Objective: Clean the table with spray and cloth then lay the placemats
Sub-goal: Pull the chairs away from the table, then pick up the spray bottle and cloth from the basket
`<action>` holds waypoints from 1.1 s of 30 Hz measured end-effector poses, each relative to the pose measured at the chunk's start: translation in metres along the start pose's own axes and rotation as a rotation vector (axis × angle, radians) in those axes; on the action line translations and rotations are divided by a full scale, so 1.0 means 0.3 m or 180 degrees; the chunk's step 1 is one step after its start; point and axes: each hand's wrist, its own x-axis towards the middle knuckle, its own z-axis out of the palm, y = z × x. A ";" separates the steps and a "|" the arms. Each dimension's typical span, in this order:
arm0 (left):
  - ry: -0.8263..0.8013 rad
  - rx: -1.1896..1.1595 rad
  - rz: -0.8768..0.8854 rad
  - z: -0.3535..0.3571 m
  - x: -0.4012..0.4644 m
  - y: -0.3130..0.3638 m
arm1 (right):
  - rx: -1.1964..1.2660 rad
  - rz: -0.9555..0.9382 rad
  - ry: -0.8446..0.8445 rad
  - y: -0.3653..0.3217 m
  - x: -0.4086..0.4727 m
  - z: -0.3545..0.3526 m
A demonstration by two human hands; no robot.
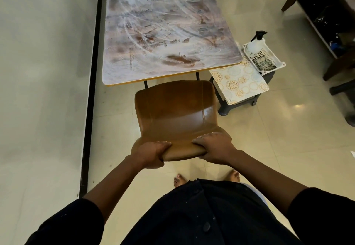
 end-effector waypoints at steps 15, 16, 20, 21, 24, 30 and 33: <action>0.0915 -0.2291 0.0483 -0.223 0.075 0.381 | 0.2400 0.0463 0.1135 0.318 -0.291 -0.158; 0.0987 -0.2385 0.0516 -0.236 0.087 0.450 | 0.2421 0.0531 0.1222 0.363 -0.321 -0.175; 0.1058 -0.2848 0.0489 -0.289 0.150 0.731 | 0.2513 0.0797 0.1385 0.567 -0.448 -0.215; 0.1066 -0.2908 0.0483 -0.299 0.175 0.798 | 0.2569 0.0861 0.1427 0.628 -0.483 -0.218; 0.1164 -0.2954 0.0549 -0.326 0.270 0.964 | 0.2663 0.0995 0.1569 0.799 -0.577 -0.232; 0.1275 -0.3013 0.0655 -0.399 0.442 1.246 | 0.2850 0.1246 0.1783 1.085 -0.726 -0.288; 0.1146 -0.3075 0.0768 -0.448 0.528 1.358 | 0.2940 0.1297 0.1909 1.206 -0.770 -0.317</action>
